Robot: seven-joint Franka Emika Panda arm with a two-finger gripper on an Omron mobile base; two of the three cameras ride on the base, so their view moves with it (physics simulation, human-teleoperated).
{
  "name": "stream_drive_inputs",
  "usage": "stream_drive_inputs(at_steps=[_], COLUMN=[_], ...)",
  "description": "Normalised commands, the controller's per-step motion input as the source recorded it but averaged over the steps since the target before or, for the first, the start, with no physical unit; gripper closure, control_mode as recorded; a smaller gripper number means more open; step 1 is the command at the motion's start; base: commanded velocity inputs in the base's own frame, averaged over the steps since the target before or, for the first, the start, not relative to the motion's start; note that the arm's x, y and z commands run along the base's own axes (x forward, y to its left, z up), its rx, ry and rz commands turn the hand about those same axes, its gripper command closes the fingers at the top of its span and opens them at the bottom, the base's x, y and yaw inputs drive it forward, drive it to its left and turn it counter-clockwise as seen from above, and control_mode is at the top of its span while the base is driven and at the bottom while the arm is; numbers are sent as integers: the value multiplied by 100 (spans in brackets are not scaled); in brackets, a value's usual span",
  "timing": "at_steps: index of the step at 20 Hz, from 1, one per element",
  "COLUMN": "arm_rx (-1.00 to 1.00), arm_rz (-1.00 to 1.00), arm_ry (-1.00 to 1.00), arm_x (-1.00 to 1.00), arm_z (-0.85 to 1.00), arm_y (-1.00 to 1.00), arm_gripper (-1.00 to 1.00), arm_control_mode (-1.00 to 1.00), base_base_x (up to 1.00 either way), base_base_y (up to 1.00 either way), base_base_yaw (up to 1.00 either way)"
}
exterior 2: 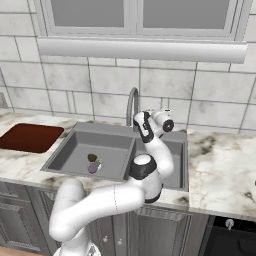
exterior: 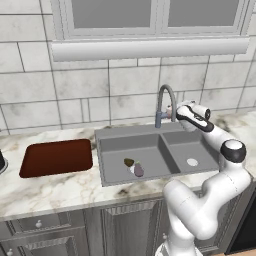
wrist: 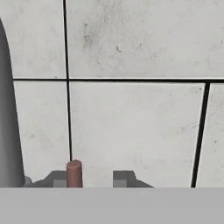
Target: Pick up all produce items and place them in the sink. Turn on the sink faucet to wash them. Then turn the sink off and put them in the tray.
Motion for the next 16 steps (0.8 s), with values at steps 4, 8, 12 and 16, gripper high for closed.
stream_drive_inputs(at_steps=[4, 8, 12, 16], arm_rx=[0, 0, 1, 1], arm_rz=[0, 0, 0, 0], arm_ry=[3, 3, 2, 2], arm_x=[5, 1, 0, 0], arm_z=[-19, -28, -35, -42], arm_y=[-62, -65, -67, -70], arm_gripper=[100, 100, 100, 100], arm_control_mode=[-100, -100, -100, -100], base_base_x=[0, 0, 0, 0], base_base_y=[0, 0, 0, 0], base_base_yaw=[0, 0, 0, 0])
